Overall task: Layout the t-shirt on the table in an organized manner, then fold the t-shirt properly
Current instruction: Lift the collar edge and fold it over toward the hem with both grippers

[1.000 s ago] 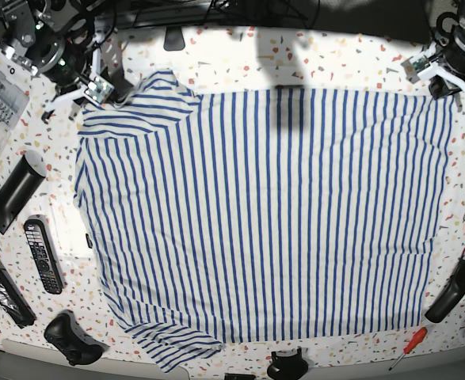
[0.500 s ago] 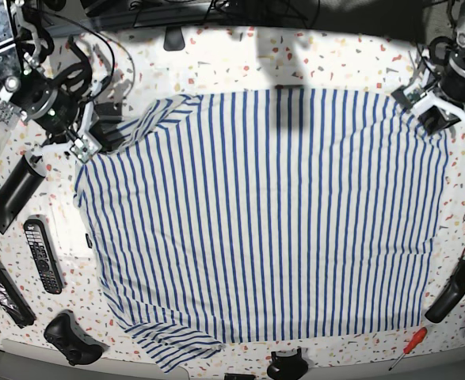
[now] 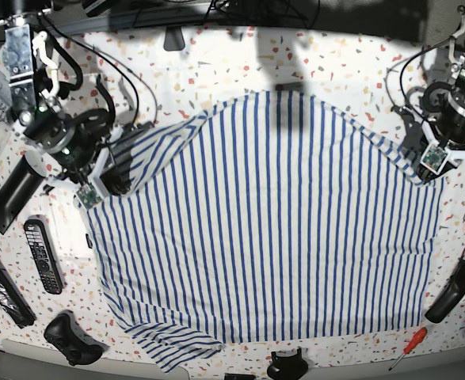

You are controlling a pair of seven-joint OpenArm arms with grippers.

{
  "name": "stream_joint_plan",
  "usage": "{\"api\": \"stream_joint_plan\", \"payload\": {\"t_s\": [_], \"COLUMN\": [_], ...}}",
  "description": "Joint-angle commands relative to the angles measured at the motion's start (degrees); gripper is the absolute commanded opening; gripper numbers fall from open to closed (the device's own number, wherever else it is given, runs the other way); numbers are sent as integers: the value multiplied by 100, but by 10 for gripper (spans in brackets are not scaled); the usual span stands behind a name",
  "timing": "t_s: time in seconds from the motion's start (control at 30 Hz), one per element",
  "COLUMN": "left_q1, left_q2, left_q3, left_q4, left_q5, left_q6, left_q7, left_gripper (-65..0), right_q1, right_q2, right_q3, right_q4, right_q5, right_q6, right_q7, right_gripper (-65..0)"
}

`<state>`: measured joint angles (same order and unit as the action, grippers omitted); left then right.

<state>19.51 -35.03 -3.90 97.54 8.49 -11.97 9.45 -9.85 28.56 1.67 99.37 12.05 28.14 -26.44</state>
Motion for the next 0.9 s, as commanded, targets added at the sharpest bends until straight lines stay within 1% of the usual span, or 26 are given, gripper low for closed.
{"api": "stream_joint_plan", "payload": {"t_s": [0.0, 0.1, 0.2, 0.3, 0.37, 0.43, 0.63, 0.87], "left_q1": [-146, -431, -730, -1054, -1270, -1497, -2177, -2649], "left_q2": [-66, 66, 210, 378, 439, 487, 581, 579], "left_q3": [-55, -55, -55, -55, -55, -55, -55, -55], "left_q4": [9, -315, -763, -1222, -1526, -1834, -2677, -3171], "left_q5": [-26, -79, -463, -474, -518, -518, -518, -616], "left_q6": [127, 127, 125, 127, 125, 122, 125, 122], "left_q7": [-90, -92, -94, -120, -275, -374, -367, -352], "left_gripper": [-650, -650, -650, -650, -650, -650, -650, -650], "right_q1": [212, 614, 1029, 1443, 1709, 1967, 2719, 3600], "right_q2": [13, -205, -407, -601, -710, -793, -903, -905], "right_q3": [50, 50, 50, 50, 50, 50, 50, 50], "right_q4": [-31, -398, -737, -1032, -1233, -1449, -2199, -3209], "right_q5": [11, -11, -160, -448, -592, -608, -608, -608], "right_q6": [-26, -22, -17, -15, -11, -13, -11, -11], "right_q7": [153, 155, 155, 153, 153, 153, 164, 192], "right_gripper": [-650, -650, -650, -650, -650, -650, -650, -650]}}
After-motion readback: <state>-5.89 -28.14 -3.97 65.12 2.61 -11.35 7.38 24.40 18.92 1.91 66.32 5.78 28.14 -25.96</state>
